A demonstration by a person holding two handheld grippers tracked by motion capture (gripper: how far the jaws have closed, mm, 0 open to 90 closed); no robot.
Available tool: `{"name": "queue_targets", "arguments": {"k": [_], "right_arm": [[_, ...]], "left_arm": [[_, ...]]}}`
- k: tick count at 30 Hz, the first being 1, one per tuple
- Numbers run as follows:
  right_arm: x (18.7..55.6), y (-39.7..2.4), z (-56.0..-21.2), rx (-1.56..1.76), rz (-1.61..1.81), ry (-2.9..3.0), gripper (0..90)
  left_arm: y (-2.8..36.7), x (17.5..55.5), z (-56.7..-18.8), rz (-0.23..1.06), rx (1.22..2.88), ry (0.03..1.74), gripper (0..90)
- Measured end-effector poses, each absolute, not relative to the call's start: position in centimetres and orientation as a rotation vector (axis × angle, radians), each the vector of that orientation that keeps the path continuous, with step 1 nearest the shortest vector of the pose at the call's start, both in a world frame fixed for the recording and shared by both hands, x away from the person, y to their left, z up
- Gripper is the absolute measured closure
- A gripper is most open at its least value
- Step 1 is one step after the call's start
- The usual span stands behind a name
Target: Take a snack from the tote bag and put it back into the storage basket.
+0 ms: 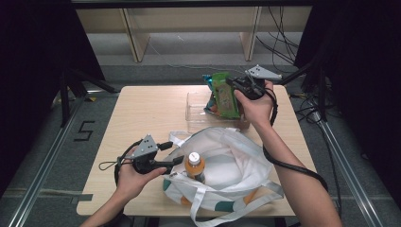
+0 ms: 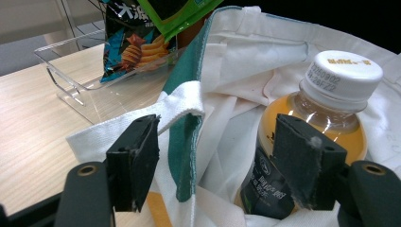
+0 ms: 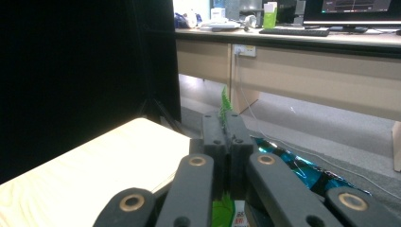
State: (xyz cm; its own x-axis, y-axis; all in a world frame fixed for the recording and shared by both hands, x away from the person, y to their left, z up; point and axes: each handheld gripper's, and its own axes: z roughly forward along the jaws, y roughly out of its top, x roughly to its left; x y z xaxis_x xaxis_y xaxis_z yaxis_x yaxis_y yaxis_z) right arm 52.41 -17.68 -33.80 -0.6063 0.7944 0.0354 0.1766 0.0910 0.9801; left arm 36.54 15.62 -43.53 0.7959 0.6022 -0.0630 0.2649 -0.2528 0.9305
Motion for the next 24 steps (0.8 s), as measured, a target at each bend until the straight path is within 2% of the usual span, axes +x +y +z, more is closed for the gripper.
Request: {"name": "queue_targets", "arguments": {"k": [24], "right_arm": [[52.94,-16.85,-34.26,0.964,1.538,1.877,90.0]], "left_arm": [[15.62,36.55,-43.53,0.370,1.845,0.656,31.6]]}}
